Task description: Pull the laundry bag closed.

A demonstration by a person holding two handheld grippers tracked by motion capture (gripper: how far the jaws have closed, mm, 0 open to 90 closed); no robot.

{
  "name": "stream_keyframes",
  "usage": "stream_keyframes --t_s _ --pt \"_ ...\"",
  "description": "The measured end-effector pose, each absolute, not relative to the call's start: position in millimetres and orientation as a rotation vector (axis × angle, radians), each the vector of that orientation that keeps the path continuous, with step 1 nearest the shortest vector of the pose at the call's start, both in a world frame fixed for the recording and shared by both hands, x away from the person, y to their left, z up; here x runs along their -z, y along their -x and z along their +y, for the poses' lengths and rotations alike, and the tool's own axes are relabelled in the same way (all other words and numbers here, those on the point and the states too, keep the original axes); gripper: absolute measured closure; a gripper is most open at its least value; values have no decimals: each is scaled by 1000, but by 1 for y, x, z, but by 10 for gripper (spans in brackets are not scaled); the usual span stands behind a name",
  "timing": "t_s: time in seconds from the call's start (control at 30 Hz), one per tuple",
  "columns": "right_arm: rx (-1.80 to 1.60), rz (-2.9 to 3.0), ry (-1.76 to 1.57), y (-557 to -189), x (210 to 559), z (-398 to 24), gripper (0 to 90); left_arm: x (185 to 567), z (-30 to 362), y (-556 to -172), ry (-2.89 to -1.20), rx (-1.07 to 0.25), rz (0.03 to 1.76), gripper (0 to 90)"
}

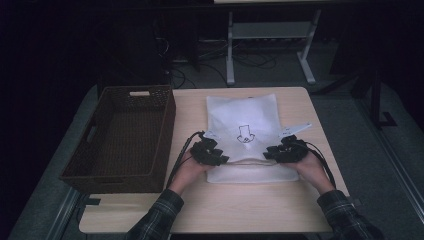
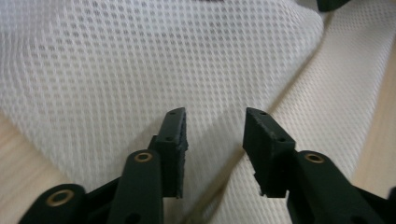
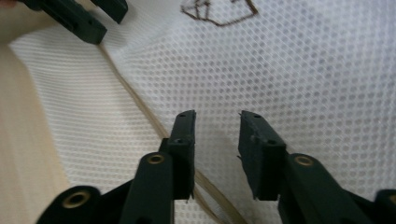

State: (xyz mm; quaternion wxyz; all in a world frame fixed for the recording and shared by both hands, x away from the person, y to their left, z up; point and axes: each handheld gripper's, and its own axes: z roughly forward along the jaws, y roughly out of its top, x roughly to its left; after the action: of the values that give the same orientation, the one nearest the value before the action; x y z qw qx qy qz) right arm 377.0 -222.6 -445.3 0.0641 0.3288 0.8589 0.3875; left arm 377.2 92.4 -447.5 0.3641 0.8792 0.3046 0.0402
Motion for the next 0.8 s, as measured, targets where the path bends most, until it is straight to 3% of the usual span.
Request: stream_keyframes --t_s 0.33,0.8 --pt "-1267 2640 -849 -369 425 -205 549 439 108 -343 -2252 -152 773 392" --pt "-1306 2679 -687 -370 419 -169 520 449 136 -304 -2230 -206 842 246"
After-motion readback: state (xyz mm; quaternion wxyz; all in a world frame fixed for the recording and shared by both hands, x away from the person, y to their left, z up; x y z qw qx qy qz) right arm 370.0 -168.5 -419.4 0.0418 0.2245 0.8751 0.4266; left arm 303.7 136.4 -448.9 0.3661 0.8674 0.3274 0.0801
